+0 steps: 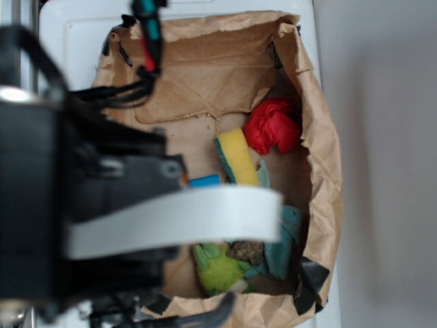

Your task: Grab the green sponge.

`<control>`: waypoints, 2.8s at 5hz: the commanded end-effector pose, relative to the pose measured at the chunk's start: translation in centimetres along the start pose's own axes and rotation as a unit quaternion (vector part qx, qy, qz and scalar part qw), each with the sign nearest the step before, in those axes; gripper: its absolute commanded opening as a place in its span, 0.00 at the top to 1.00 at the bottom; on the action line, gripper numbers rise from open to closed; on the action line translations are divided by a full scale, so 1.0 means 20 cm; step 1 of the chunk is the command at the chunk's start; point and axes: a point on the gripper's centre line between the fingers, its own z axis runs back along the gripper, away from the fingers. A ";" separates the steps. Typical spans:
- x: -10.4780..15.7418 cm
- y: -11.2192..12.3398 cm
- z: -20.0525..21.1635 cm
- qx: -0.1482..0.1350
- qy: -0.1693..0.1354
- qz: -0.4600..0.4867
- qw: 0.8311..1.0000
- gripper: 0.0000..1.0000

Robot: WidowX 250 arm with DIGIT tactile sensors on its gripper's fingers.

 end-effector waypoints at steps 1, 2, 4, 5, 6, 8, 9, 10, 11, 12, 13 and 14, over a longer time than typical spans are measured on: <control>0.21 0.06 -0.03 -0.002 -0.035 0.019 0.999 0.00; 0.26 0.06 -0.06 -0.005 -0.042 0.041 0.998 0.00; 0.32 0.11 -0.15 -0.030 -0.088 0.214 0.972 0.00; 0.31 0.13 -0.15 -0.035 -0.093 0.337 0.936 0.00; 0.29 0.15 -0.16 -0.033 -0.079 0.414 0.906 0.00; 0.32 0.16 -0.26 -0.015 -0.066 0.457 0.887 0.00; 0.35 0.17 -0.32 -0.020 -0.058 0.458 0.887 0.00; 0.35 0.17 -0.32 -0.020 -0.058 0.458 0.887 0.00; 0.35 0.17 -0.32 -0.020 -0.058 0.458 0.887 0.00; 0.35 0.17 -0.32 -0.020 -0.058 0.458 0.887 0.00; 0.35 0.17 -0.32 -0.020 -0.058 0.458 0.887 0.00; 0.35 0.17 -0.32 -0.020 -0.058 0.458 0.887 0.00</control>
